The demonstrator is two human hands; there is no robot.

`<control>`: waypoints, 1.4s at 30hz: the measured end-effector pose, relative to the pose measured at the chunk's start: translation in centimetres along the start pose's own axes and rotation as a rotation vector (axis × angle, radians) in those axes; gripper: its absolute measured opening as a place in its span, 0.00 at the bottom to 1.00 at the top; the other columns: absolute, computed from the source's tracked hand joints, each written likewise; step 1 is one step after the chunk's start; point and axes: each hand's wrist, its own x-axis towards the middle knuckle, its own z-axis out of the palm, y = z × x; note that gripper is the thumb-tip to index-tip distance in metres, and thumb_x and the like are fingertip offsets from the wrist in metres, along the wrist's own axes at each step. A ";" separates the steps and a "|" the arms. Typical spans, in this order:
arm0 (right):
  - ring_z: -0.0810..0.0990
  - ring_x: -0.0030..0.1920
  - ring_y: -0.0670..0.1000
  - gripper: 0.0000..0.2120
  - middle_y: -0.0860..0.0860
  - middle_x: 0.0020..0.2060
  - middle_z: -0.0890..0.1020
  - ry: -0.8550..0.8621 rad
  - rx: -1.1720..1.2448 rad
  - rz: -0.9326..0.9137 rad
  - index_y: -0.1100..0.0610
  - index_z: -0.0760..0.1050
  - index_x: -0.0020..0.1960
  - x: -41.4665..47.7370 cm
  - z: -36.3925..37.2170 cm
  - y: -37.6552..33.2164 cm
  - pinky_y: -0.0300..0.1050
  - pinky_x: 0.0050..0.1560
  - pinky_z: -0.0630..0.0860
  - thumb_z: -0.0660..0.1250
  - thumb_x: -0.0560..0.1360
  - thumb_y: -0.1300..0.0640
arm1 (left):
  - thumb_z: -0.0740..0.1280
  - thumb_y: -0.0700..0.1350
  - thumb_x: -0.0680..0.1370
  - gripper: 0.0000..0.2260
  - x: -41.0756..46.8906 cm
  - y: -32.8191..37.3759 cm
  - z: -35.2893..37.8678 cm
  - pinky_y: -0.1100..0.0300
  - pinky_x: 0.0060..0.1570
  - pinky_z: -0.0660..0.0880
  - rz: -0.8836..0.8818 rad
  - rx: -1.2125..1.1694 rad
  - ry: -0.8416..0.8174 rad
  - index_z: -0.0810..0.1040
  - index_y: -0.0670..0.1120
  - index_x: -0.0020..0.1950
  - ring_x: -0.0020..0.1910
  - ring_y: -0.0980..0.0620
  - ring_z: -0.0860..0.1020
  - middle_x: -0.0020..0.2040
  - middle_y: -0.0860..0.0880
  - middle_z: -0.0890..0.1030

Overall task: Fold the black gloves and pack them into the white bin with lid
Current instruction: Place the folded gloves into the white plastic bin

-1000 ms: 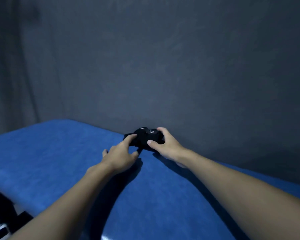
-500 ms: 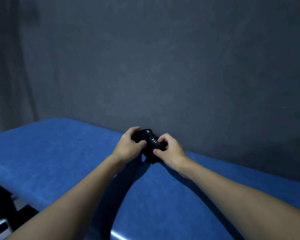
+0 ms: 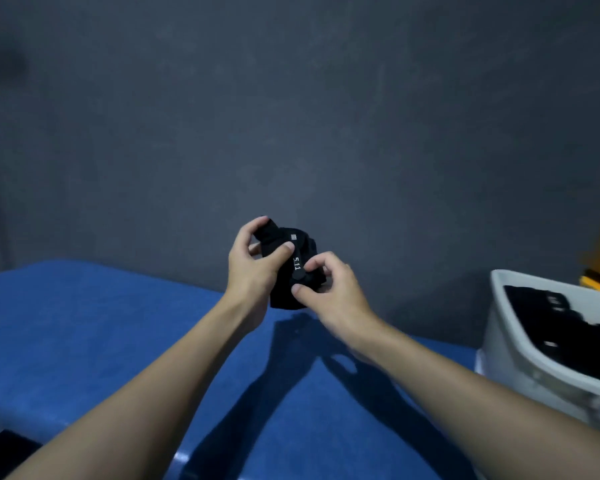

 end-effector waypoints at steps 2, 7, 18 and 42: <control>0.77 0.50 0.49 0.12 0.53 0.55 0.74 0.000 -0.010 -0.040 0.45 0.71 0.47 -0.7 -2.5 -1.8 0.40 0.48 0.74 0.73 0.71 0.54 | 0.73 0.38 0.74 0.20 -0.8 1.7 1.7 0.47 0.51 0.82 0.031 -0.023 -0.042 0.77 0.56 0.62 0.55 0.42 0.82 0.58 0.43 0.81; 0.79 0.57 0.53 0.18 0.53 0.57 0.76 0.065 0.072 -0.097 0.42 0.69 0.56 -2.8 -10.0 -6.0 0.42 0.50 0.80 0.73 0.73 0.55 | 0.72 0.37 0.75 0.21 -3.5 5.1 6.5 0.47 0.46 0.82 0.034 -0.147 -0.205 0.75 0.55 0.64 0.50 0.43 0.83 0.57 0.41 0.80; 0.83 0.49 0.59 0.18 0.62 0.58 0.76 0.146 0.065 0.063 0.48 0.73 0.63 -9.5 -24.5 -8.6 0.62 0.49 0.82 0.71 0.76 0.59 | 0.72 0.36 0.75 0.27 -8.5 7.0 19.7 0.47 0.48 0.80 -0.133 -0.203 -0.554 0.64 0.51 0.69 0.47 0.45 0.82 0.57 0.42 0.80; 0.71 0.60 0.53 0.19 0.48 0.53 0.79 0.195 -0.668 0.508 0.44 0.78 0.51 -10.3 -37.4 -0.1 0.61 0.63 0.68 0.70 0.67 0.34 | 0.75 0.41 0.74 0.20 -9.7 -0.2 31.8 0.50 0.58 0.80 -0.058 0.564 -1.126 0.77 0.49 0.65 0.53 0.46 0.82 0.58 0.42 0.81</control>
